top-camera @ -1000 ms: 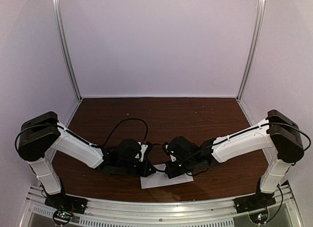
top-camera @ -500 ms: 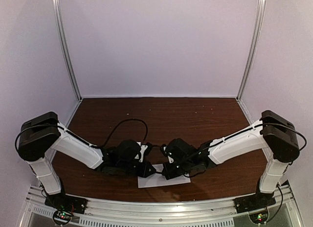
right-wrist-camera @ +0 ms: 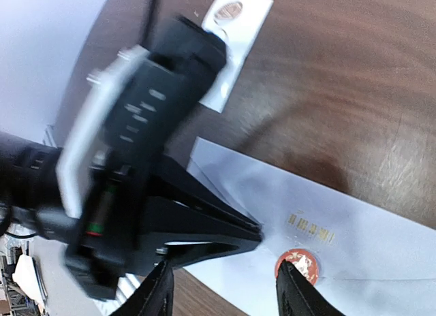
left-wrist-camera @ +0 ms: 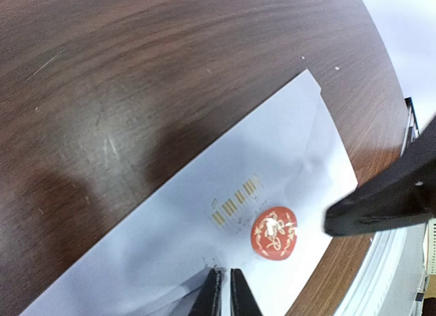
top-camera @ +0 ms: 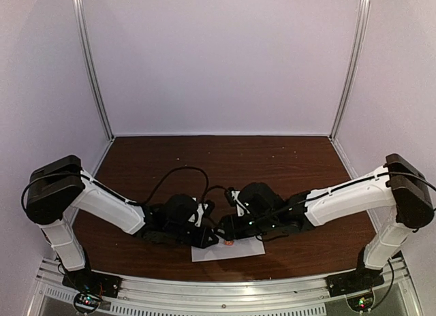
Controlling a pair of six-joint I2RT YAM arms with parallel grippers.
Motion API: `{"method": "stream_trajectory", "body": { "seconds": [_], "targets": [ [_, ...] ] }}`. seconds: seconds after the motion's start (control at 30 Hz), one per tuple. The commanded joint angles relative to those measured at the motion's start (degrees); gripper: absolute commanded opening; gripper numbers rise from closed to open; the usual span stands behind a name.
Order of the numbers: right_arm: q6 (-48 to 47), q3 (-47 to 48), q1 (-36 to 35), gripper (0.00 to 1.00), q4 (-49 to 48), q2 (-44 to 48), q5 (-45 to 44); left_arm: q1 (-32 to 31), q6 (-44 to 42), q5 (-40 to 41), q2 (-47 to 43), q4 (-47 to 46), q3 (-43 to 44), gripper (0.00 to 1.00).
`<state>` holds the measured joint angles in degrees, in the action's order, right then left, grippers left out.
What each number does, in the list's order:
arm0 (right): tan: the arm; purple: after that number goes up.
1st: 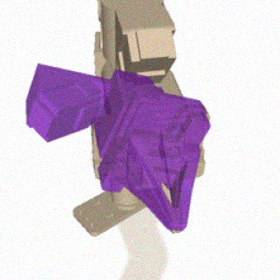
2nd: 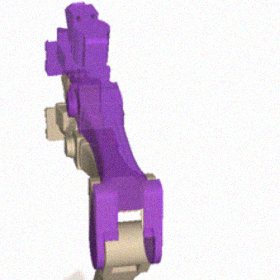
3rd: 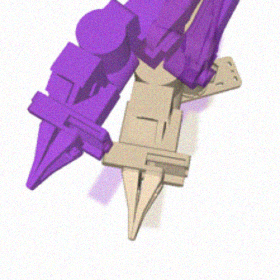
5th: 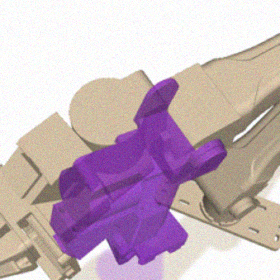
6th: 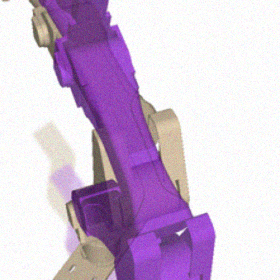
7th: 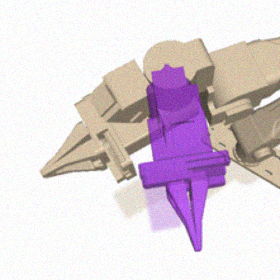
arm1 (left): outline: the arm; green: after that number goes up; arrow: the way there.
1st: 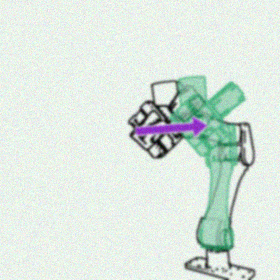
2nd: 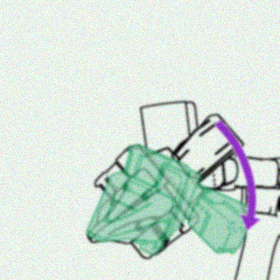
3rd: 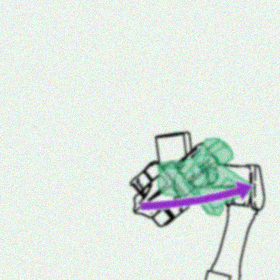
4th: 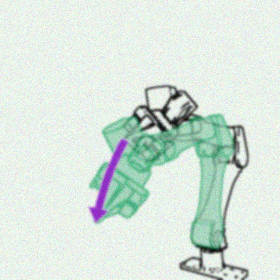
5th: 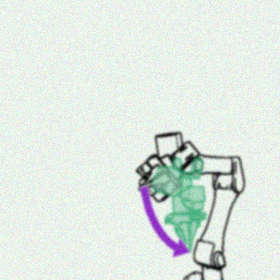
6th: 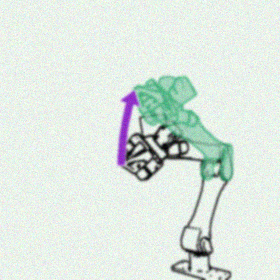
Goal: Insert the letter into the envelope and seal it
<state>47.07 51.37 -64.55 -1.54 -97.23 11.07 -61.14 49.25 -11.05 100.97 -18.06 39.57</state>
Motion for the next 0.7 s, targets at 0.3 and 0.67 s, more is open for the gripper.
{"method": "stream_trajectory", "body": {
  "seconds": [0.3, 0.67],
  "targets": [
    [2.57, -5.37, -0.4, 0.69, -0.22, 15.39, -8.41, -0.25, -1.89, -0.91, 1.95, 1.37, 2.81, 0.08],
    [7.31, -15.34, -0.34, 0.51, 3.62, 30.89, -15.52, -0.22, -3.11, -0.21, 2.8, 2.39, 4.62, 0.08]
  ]
}}
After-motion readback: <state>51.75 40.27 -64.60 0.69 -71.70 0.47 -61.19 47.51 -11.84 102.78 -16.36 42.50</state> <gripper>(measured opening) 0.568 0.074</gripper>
